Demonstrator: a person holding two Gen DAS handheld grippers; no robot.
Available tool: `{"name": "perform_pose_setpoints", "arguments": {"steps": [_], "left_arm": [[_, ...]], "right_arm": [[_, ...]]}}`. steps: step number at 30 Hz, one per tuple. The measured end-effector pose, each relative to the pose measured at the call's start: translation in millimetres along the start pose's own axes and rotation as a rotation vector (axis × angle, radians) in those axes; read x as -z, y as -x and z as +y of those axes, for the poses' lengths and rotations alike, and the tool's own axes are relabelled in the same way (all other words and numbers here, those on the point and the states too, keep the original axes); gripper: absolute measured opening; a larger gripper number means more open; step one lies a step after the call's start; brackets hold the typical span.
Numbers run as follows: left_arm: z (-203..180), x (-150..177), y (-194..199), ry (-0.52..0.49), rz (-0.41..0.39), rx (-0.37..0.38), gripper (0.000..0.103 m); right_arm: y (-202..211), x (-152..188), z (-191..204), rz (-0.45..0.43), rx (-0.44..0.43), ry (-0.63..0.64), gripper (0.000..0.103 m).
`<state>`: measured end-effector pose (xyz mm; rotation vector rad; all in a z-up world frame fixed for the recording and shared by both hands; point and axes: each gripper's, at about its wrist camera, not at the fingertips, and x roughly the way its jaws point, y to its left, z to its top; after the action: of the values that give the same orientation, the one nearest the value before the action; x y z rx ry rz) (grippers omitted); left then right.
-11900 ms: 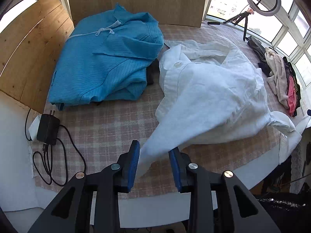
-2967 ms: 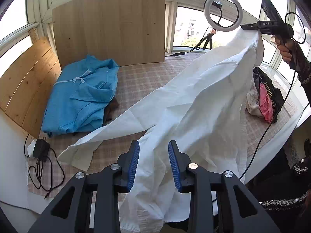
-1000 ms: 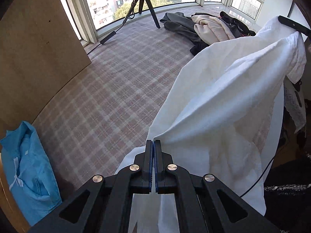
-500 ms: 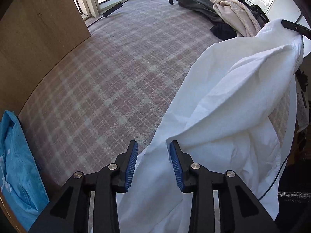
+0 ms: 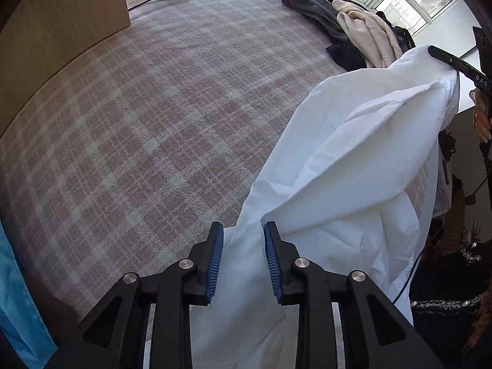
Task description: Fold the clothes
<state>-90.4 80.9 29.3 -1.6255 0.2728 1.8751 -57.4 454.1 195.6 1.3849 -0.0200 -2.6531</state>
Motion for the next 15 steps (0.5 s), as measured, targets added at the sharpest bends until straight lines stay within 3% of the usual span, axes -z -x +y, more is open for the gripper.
{"name": "perform_pose_setpoints", "arguments": {"steps": [5,7,8,9,10,15], "left_arm": [[12.8,-4.7,-10.6,0.001,0.039,0.073,0.036],[13.8,-5.2,-14.9,0.001,0.051,0.115,0.029],[11.9,-4.6,-15.0,-0.004,0.049,0.123,0.015],[8.3,-3.5,-13.6,-0.012,0.042,0.118,0.004],[4.8,-2.3,-12.2,-0.021,0.034,0.114,0.001],[-16.4,12.4,19.6,-0.035,-0.043,0.041,0.0]], "right_arm": [[-0.7,-2.9,1.5,-0.001,-0.002,0.002,0.004],[-0.9,-2.9,1.1,-0.002,0.0,0.0,0.004],[-1.1,-2.5,0.7,-0.001,-0.002,-0.003,0.004],[-1.4,-2.2,0.3,0.001,-0.004,-0.005,0.004],[-1.7,-2.1,-0.2,0.003,-0.003,-0.006,0.004],[-3.8,1.1,-5.9,0.034,-0.048,-0.026,0.005]]}}
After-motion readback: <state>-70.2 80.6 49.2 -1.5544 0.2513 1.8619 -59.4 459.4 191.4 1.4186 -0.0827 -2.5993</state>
